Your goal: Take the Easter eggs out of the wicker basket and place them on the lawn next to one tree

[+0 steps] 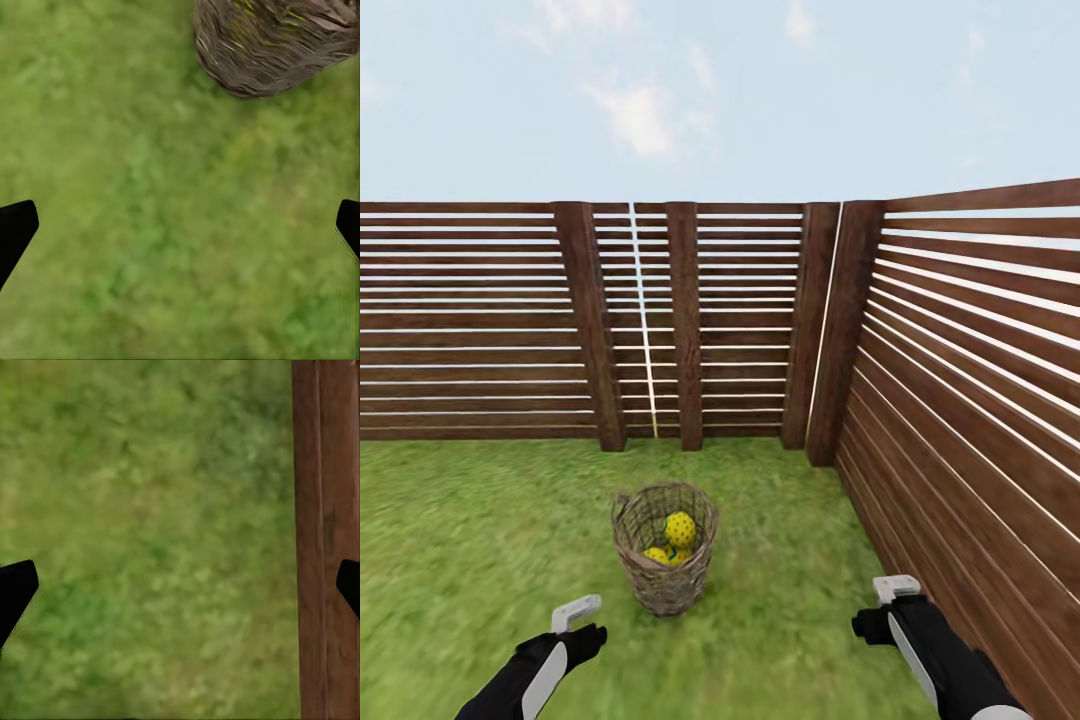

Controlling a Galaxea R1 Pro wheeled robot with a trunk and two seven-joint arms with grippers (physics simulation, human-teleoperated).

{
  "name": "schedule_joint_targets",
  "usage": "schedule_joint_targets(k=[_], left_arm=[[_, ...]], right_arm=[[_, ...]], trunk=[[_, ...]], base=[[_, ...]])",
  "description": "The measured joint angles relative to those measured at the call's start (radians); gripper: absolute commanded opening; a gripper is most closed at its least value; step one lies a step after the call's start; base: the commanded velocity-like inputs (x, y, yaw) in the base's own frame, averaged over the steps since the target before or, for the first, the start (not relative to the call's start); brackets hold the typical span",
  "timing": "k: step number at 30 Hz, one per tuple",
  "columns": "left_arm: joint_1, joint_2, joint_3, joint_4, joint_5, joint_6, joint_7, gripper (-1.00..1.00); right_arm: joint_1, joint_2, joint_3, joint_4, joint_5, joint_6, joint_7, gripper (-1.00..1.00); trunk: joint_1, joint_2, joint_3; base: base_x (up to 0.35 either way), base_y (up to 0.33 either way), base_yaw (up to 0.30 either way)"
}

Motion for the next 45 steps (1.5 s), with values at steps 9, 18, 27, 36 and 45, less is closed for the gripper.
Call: schedule_joint_targets(k=[9, 18, 27, 36, 45], left_arm=[[0.0, 0.001, 0.001, 0.0, 0.0, -0.001, 0.0, 1.0], [0.0, 0.002, 0.006, -0.001, 0.001, 0.0, 0.001, 1.0], [0.0, 0.002, 0.006, -0.003, 0.001, -0.001, 0.002, 1.0], [0.0, 0.001, 0.004, -0.007, 0.0, -0.002, 0.002, 1.0], [0.0, 0.001, 0.006, -0.008, 0.001, -0.029, 0.004, 1.0]], right_arm=[[0.0, 0.0, -0.001, 0.0, 0.0, 0.0, 0.0, 1.0], [0.0, 0.001, 0.001, 0.001, 0.001, -0.001, 0.0, 1.0], [0.0, 0.002, 0.004, 0.002, 0.002, -0.002, 0.0, 1.0], [0.0, 0.004, 0.005, 0.002, 0.003, -0.002, 0.0, 1.0], [0.0, 0.003, 0.005, 0.028, 0.003, -0.003, 0.0, 1.0]], trunk=[[0.0, 0.0, 0.0], [0.0, 0.0, 0.0], [0.0, 0.0, 0.0], [0.0, 0.0, 0.0], [0.001, 0.0, 0.0]], base=[[0.336, 0.0, 0.0], [0.336, 0.0, 0.0], [0.336, 0.0, 0.0], [0.335, 0.0, 0.0], [0.156, 0.0, 0.0]])
